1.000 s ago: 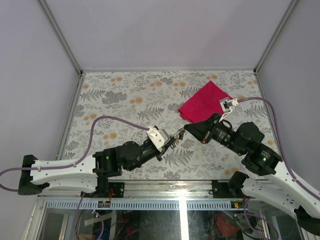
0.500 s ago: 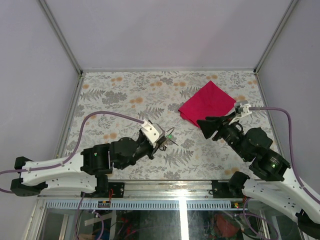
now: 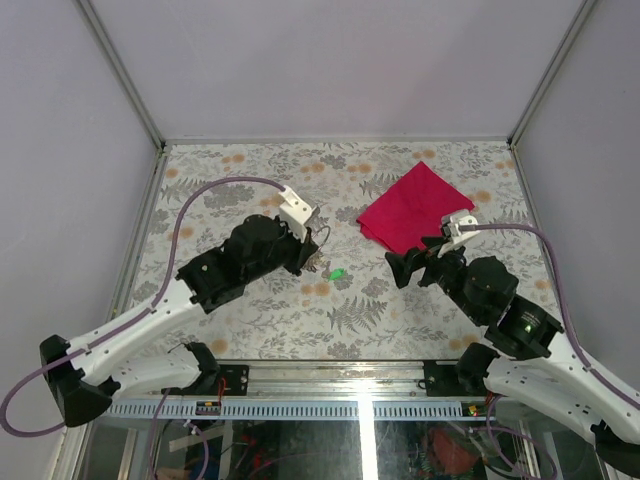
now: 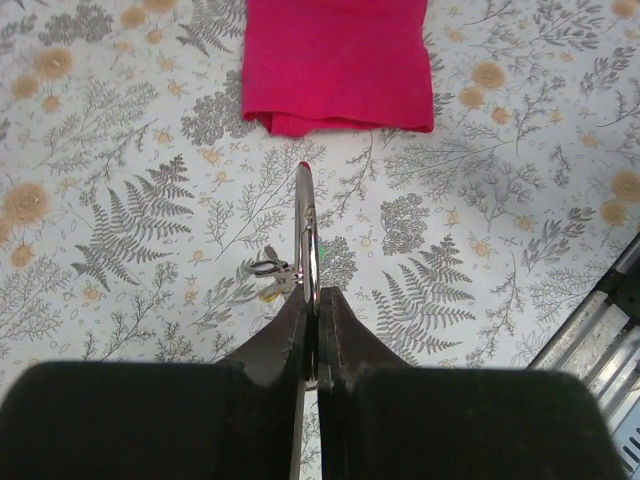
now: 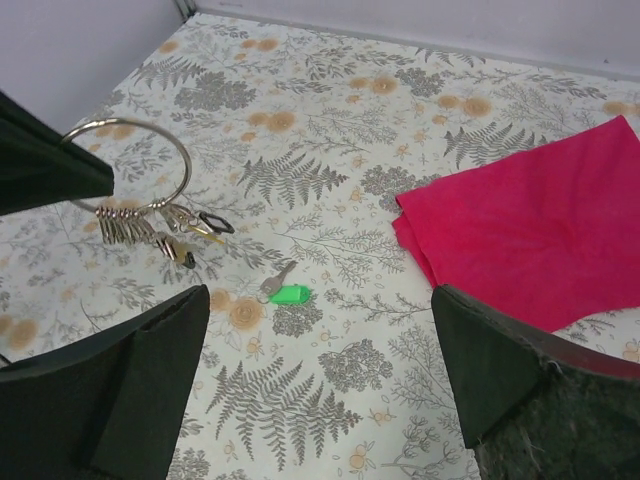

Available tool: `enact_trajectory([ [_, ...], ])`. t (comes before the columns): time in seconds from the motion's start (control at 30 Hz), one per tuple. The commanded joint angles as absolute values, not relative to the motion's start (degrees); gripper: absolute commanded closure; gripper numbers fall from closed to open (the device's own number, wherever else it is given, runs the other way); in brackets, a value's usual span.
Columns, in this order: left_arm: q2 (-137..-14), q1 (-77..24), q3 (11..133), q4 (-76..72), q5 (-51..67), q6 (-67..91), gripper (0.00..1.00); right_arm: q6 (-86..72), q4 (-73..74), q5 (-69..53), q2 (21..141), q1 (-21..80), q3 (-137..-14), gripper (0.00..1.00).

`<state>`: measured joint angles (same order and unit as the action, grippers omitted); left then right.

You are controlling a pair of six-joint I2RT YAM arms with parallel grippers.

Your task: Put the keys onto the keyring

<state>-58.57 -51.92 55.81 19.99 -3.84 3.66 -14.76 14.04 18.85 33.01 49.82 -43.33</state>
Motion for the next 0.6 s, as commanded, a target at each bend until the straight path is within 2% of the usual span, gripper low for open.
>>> enact_trajectory([
  [0.0, -59.3, -46.1, 57.1, 13.3, 3.9, 4.7, 1.00, -11.1, 6.3, 19.0, 32.6, 49.6, -41.5, 0.01],
  [0.17, -60.5, -38.4, 54.8, 12.3, 6.9, 5.4, 1.00, -11.1, 10.7, 19.7, 35.8, 49.7, -42.9, 0.01],
  [0.57, -62.8, -19.4, 46.4, 6.4, 8.4, 10.4, 1.00, -14.8, 12.6, 19.9, 35.4, 49.6, -39.3, 0.01],
])
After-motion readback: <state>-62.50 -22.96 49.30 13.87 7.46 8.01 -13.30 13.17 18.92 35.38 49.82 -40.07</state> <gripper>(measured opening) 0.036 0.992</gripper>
